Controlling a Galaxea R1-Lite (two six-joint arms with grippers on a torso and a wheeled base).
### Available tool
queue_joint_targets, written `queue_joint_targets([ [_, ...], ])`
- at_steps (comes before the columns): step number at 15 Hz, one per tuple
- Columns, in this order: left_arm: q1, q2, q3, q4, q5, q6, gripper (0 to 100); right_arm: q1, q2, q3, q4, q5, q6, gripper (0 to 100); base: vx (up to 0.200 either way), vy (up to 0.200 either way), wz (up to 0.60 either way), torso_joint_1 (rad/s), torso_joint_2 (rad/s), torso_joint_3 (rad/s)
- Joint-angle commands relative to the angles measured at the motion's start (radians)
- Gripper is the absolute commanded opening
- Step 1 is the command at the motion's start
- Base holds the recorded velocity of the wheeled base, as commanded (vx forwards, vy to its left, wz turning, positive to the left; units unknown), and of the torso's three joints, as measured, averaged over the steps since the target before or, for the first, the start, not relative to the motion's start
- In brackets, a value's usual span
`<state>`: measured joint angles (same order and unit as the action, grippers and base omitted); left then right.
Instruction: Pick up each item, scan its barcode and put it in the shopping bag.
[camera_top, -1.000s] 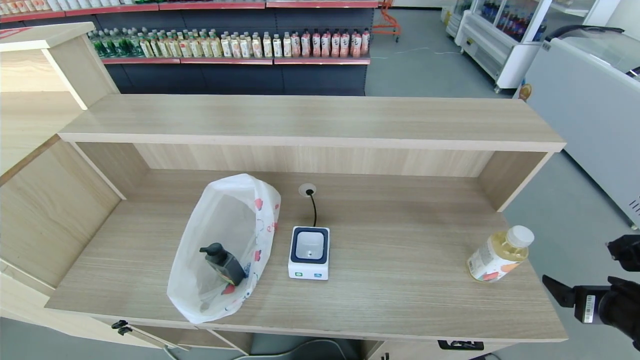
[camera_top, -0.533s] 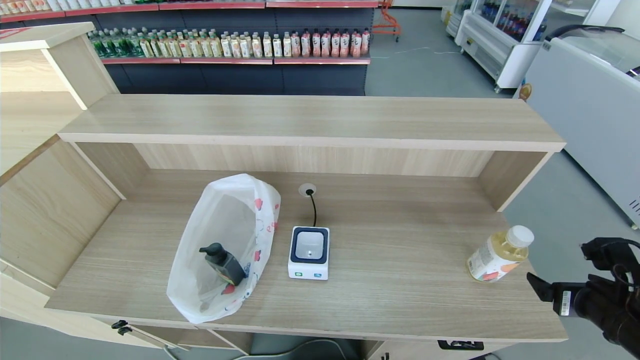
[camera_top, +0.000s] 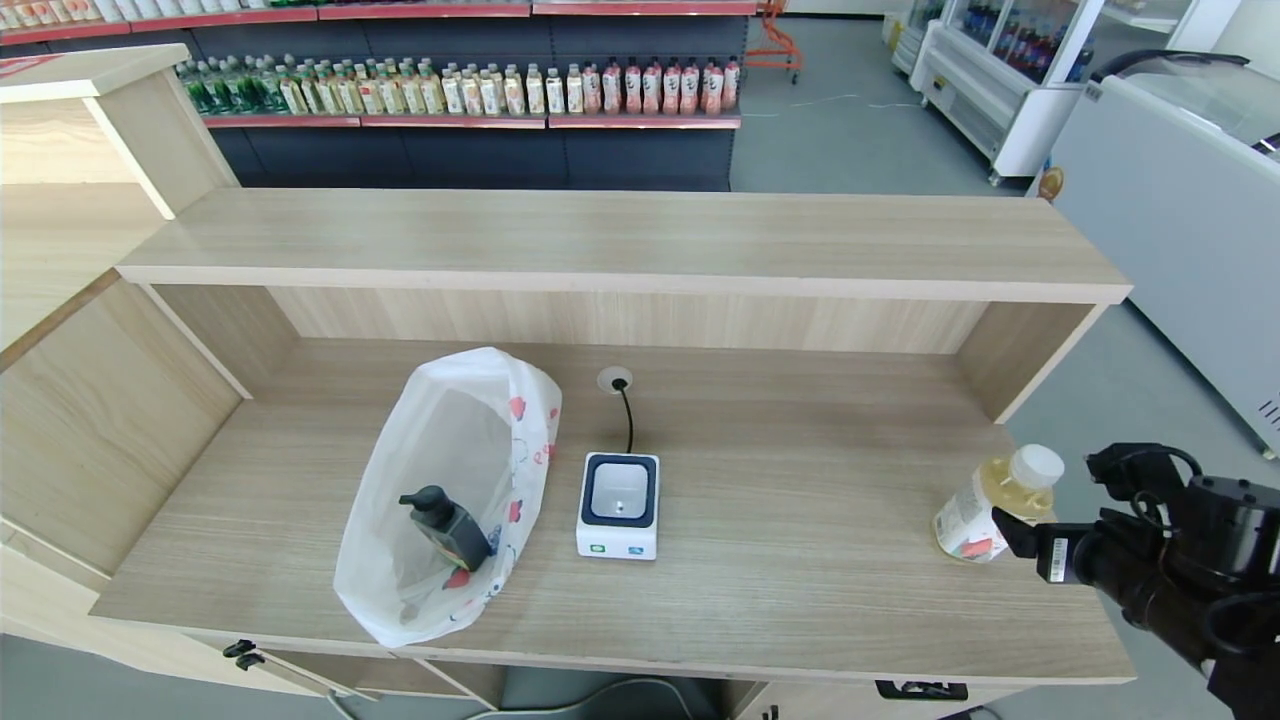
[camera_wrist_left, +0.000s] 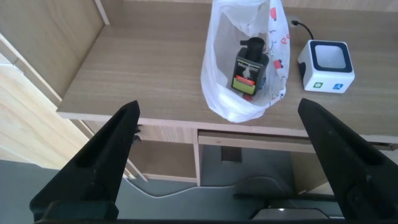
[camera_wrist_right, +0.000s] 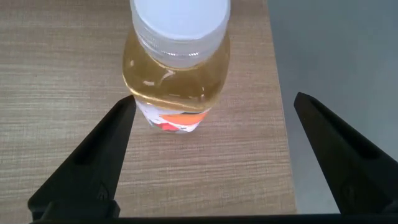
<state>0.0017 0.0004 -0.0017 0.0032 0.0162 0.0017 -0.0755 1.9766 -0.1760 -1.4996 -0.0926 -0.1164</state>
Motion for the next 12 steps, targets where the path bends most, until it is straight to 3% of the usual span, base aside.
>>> queue_joint_targets([
  [1, 0.0, 0.0, 0.0, 0.0, 0.001, 0.0, 100, 0.025, 0.087, -0.033, -0.025, -0.001, -0.008, 100, 0.0, 0.0, 0.0, 0.0, 0.0, 0.0],
  [12, 0.0, 0.0, 0.0, 0.0, 0.001, 0.0, 100, 0.056, 0.268, -0.24, -0.065, -0.003, 0.038, 100, 0.0, 0.0, 0.0, 0.0, 0.0, 0.0],
])
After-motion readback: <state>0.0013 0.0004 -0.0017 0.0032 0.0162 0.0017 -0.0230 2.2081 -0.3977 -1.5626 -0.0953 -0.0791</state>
